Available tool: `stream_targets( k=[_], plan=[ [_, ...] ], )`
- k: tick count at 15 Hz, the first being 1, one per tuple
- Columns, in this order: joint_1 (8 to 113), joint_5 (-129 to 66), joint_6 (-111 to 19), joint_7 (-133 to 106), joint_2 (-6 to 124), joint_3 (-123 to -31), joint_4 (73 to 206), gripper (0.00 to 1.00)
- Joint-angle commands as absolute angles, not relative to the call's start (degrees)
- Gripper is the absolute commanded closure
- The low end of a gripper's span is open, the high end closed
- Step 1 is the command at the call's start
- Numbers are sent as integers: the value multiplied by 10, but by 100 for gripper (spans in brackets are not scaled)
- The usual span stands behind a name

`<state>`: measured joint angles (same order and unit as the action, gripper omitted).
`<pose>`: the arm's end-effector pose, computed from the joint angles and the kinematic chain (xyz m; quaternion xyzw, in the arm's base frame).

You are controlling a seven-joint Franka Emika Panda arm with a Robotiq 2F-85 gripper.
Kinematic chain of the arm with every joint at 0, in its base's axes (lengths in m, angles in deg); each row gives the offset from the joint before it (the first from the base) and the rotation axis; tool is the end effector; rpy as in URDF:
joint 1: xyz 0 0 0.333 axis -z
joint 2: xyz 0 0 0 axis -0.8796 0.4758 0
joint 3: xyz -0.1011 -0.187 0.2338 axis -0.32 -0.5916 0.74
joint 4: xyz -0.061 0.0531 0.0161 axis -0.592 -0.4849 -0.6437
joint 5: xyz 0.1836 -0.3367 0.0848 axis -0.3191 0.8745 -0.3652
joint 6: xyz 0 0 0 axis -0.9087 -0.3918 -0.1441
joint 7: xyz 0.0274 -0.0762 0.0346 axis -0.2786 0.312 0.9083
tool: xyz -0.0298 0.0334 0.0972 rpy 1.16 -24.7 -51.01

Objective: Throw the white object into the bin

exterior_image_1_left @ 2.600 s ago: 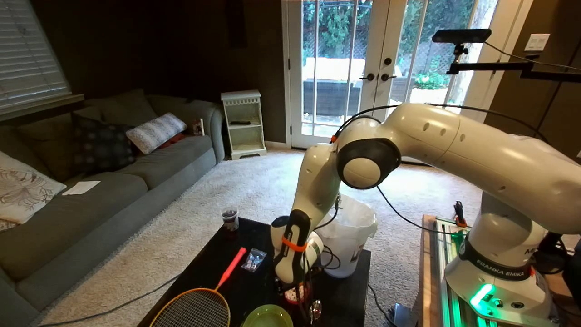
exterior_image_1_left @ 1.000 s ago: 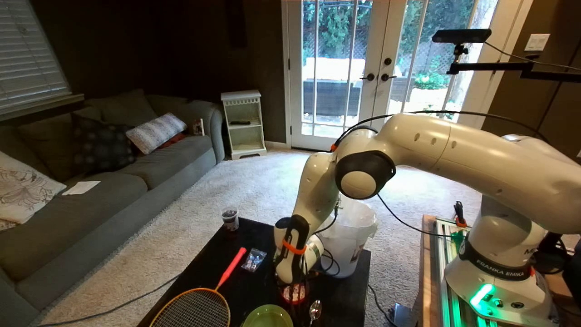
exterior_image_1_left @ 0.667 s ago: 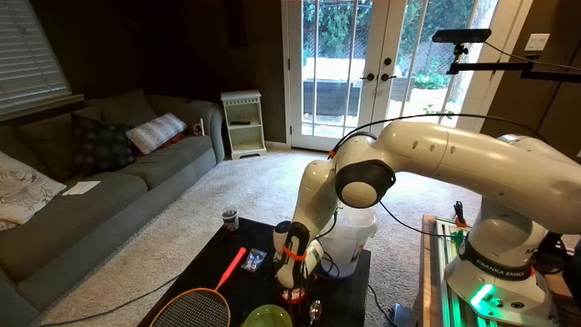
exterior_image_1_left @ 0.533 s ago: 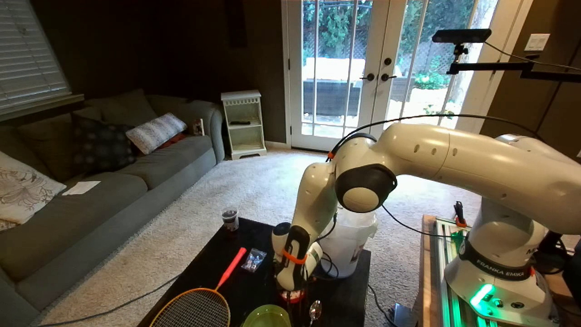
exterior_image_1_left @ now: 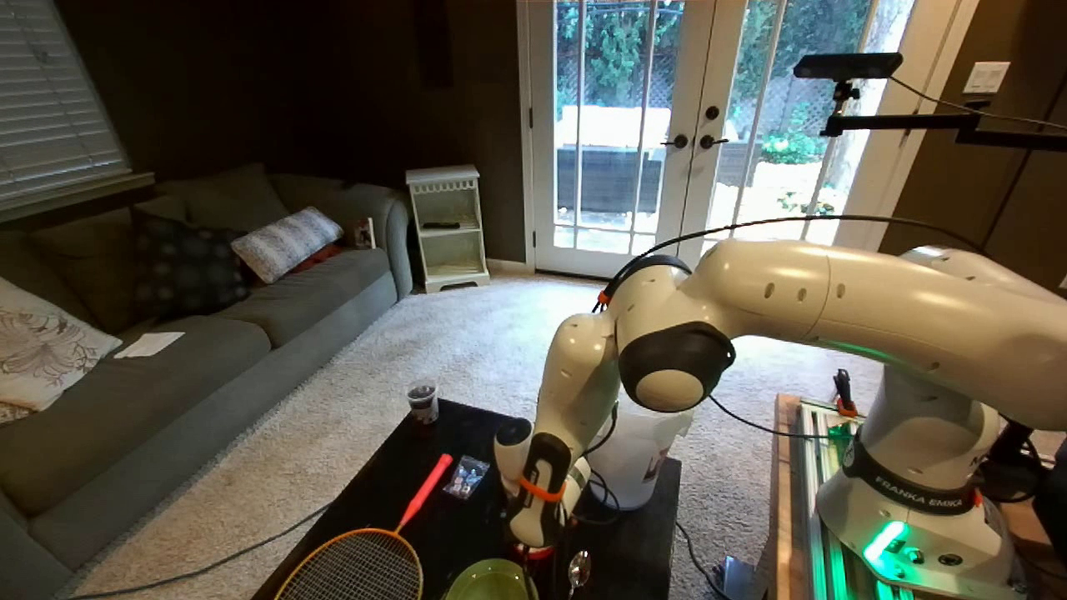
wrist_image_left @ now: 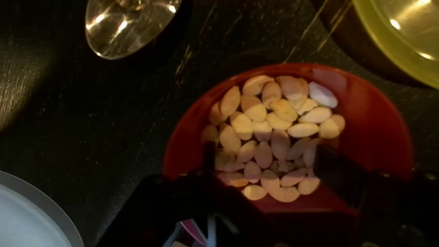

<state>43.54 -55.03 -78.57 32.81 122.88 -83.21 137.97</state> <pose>0.5462 0.0468 -0.1674 0.8884 -0.4553 0.0067 0.0587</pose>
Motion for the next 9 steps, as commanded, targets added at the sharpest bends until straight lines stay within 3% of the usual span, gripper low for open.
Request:
stream_targets(
  k=[1, 5, 9],
  plan=[
    [427, -540, -778, 357, 1252, -841, 1351, 41],
    [426, -540, -780, 364, 1252, -843, 1350, 37],
    [423, -540, -783, 369, 1248, -846, 1354, 56]
  ],
)
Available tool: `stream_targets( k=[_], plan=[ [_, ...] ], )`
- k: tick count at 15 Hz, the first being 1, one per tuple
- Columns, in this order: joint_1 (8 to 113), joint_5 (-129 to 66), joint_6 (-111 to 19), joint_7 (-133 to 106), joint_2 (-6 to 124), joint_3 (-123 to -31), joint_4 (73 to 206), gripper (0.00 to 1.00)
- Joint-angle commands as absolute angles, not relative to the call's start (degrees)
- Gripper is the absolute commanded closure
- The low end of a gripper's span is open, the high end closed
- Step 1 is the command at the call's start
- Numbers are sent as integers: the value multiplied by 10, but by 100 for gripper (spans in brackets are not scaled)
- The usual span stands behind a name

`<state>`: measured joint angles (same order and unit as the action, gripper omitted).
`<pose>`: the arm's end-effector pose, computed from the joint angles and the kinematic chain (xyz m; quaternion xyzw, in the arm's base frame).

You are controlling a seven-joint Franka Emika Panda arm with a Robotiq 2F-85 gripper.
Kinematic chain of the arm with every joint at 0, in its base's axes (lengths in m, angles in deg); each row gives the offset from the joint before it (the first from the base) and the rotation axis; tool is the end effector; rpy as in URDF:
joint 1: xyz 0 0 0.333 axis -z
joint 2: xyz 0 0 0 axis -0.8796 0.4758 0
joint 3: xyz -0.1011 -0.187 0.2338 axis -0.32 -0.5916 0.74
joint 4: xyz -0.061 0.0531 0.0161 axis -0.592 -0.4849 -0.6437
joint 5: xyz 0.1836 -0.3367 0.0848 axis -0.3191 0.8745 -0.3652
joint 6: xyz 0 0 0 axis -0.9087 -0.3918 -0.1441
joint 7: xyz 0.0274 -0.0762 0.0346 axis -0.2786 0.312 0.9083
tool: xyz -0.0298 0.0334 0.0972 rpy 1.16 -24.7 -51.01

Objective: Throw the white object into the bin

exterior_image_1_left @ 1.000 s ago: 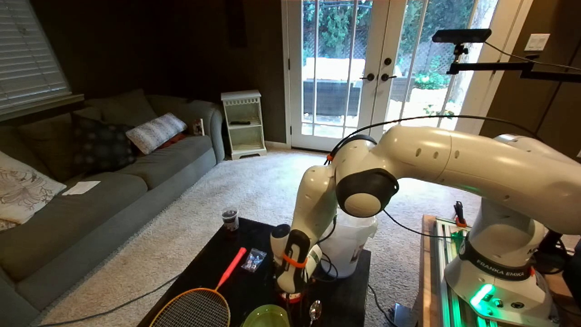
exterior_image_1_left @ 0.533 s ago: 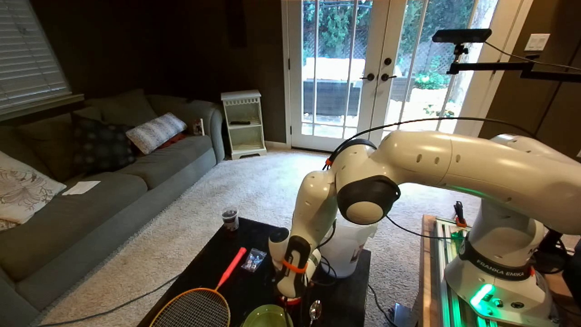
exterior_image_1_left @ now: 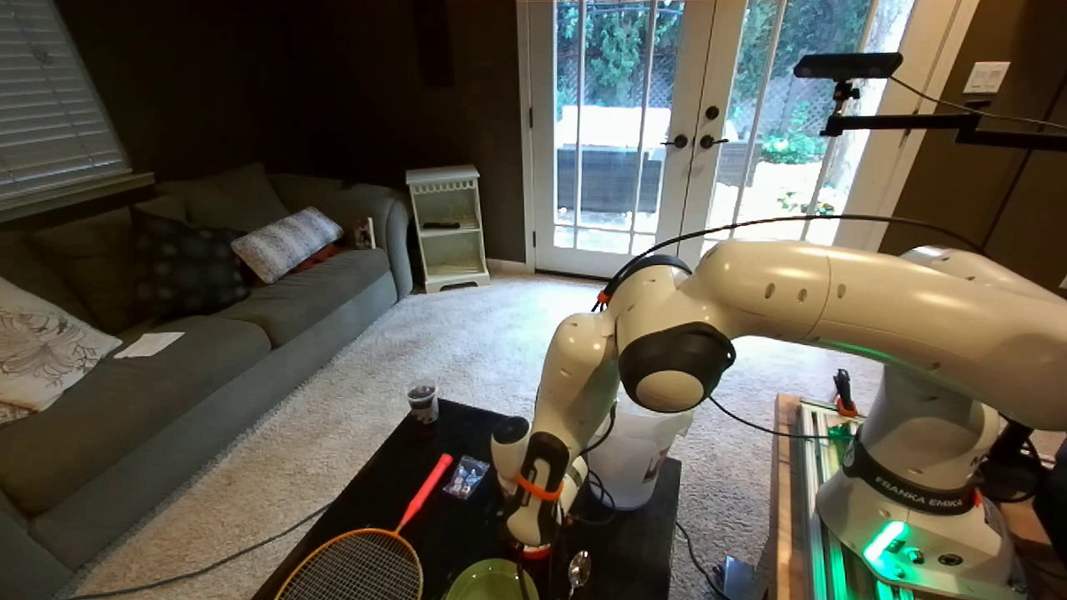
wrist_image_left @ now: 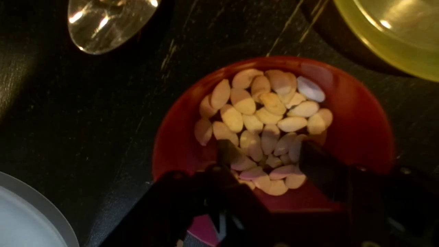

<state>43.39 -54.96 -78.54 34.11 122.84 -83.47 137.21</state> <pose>0.5530 0.0482 -0.1637 0.8843 -0.4634 0.0138 0.0556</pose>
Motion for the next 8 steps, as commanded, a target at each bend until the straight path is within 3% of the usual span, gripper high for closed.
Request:
stream_targets(
  k=[1, 3, 4, 7, 8],
  plan=[
    [422, -540, -784, 371, 1247, -847, 1355, 65],
    [419, -540, -786, 376, 1244, -849, 1360, 62],
    [417, -540, -787, 379, 1242, -851, 1362, 67],
    [410, -540, -791, 389, 1236, -858, 1373, 65],
    [408, -540, -793, 393, 1233, -859, 1377, 69]
  ],
)
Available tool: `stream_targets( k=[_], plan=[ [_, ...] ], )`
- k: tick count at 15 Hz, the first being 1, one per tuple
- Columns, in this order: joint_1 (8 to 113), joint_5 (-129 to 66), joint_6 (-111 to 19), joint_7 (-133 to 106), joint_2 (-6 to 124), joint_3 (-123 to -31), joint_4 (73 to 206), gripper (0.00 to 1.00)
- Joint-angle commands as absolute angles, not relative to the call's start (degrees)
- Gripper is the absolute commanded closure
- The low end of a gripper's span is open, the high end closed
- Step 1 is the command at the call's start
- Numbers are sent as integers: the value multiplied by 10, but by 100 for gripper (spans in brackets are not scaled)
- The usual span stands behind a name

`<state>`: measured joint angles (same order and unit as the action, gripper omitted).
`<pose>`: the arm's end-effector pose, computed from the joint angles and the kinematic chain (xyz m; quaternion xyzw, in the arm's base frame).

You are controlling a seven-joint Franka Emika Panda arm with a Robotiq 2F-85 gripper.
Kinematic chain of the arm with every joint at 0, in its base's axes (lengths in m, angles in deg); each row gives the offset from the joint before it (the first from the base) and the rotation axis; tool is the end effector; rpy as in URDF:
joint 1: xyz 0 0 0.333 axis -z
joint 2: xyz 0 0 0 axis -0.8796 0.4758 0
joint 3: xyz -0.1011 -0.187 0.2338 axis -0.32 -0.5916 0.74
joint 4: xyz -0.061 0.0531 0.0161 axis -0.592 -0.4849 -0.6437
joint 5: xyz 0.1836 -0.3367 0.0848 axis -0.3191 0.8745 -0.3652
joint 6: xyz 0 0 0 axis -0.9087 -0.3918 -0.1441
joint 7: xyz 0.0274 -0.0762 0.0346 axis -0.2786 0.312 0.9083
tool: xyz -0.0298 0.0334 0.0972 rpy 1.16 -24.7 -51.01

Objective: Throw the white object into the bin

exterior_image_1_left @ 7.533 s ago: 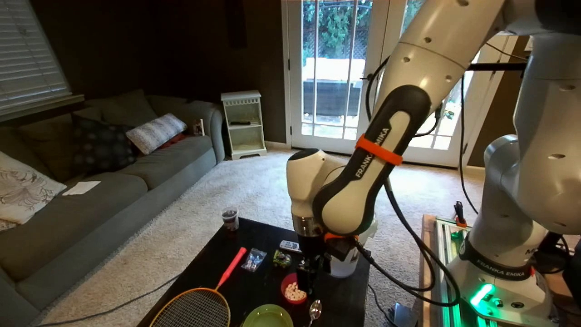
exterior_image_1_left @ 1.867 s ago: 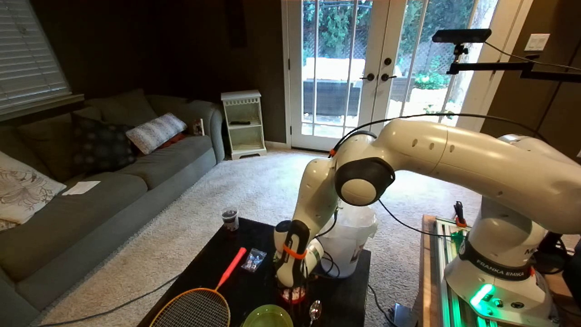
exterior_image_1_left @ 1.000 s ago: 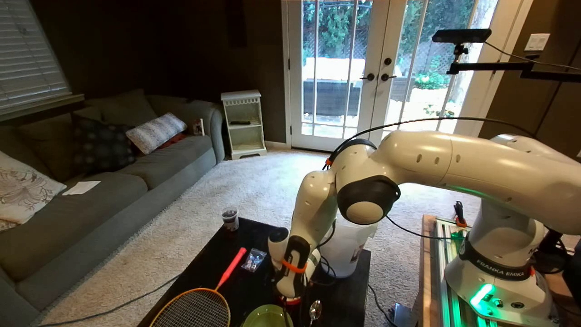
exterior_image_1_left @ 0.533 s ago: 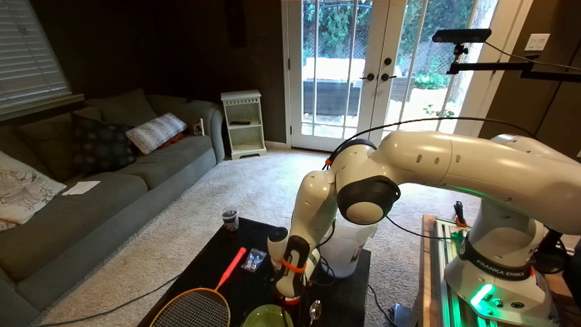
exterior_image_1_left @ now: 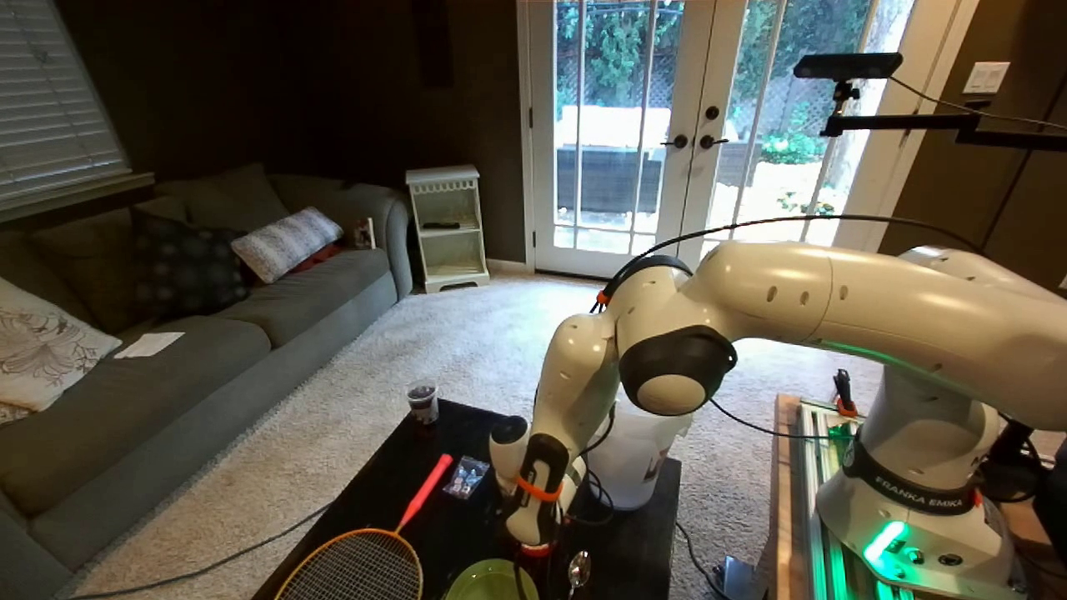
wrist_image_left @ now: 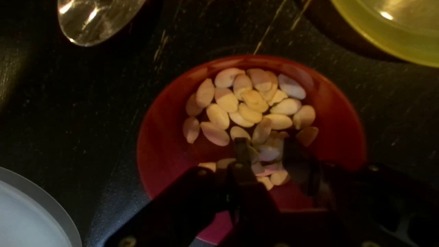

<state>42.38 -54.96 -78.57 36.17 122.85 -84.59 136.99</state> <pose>0.5571 0.0478 -0.1603 0.8789 -0.4726 0.0238 0.0603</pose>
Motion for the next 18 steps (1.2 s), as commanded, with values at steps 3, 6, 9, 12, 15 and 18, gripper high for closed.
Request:
stream_targets(
  k=[3, 6, 9, 12, 15, 18],
  plan=[
    [402, -539, -793, 401, 1230, -864, 1384, 76],
    [398, -538, -793, 408, 1228, -867, 1387, 90],
    [393, -537, -793, 416, 1225, -871, 1391, 92],
    [389, -536, -795, 421, 1223, -874, 1396, 90],
    [386, -536, -797, 423, 1217, -874, 1404, 89],
    [386, -535, -801, 420, 1206, -873, 1419, 95]
  ],
)
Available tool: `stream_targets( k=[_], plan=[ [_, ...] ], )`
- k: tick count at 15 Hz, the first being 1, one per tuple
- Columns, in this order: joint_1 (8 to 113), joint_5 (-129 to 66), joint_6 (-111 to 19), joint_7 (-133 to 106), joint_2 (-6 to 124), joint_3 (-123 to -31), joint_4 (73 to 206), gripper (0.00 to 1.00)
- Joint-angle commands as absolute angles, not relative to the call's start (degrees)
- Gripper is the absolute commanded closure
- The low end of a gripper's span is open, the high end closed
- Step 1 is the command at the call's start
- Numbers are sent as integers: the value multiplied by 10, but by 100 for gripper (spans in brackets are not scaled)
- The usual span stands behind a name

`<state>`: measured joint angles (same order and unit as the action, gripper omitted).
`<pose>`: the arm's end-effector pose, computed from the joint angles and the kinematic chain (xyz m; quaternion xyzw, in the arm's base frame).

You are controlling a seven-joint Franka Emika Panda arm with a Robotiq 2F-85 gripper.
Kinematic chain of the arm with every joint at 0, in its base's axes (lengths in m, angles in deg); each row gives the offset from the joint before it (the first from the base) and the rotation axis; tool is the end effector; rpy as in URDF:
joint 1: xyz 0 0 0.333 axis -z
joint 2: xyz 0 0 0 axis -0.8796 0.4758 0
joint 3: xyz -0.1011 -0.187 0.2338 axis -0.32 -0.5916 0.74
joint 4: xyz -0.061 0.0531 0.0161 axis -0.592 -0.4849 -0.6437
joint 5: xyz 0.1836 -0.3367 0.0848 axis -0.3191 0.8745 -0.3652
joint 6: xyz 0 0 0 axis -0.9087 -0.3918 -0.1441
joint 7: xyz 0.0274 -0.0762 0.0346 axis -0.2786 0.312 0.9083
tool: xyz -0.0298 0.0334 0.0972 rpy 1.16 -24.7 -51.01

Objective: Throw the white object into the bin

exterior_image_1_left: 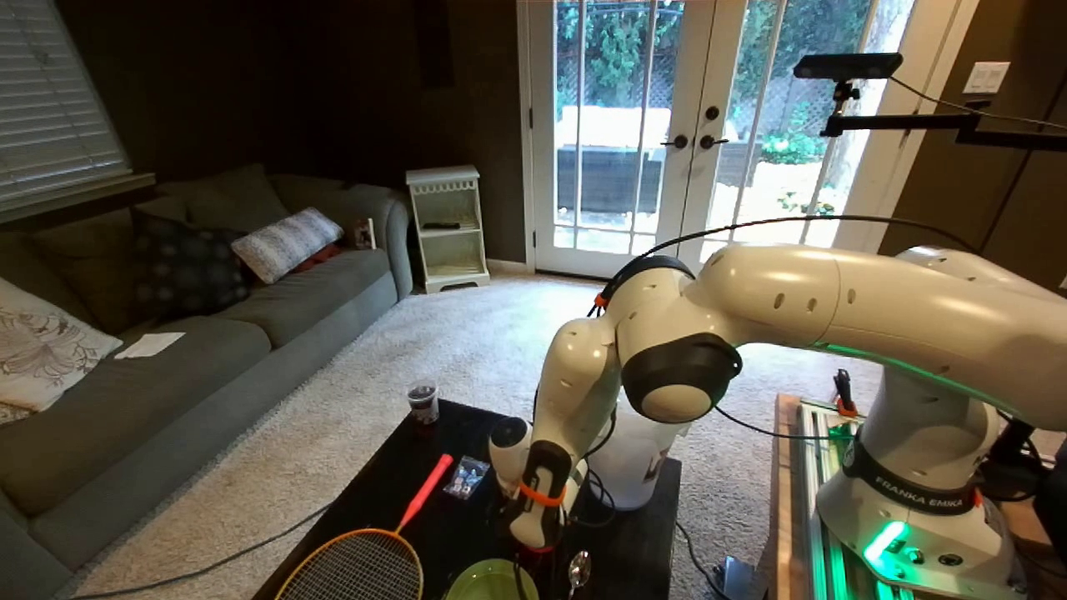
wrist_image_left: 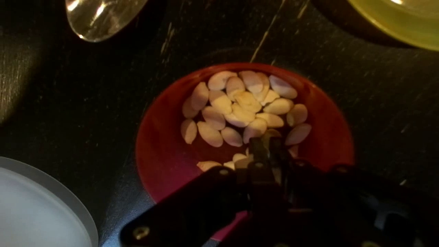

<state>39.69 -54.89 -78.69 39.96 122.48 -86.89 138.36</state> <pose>0.5546 0.0485 -0.1558 0.8703 -0.4849 0.0374 0.0774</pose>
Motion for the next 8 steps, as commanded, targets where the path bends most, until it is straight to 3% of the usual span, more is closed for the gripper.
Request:
stream_targets(
  k=[1, 8],
  plan=[
    [384, -535, -801, 420, 1203, -874, 1424, 100],
    [378, -536, -818, 413, 1171, -874, 1472, 99]
  ],
)
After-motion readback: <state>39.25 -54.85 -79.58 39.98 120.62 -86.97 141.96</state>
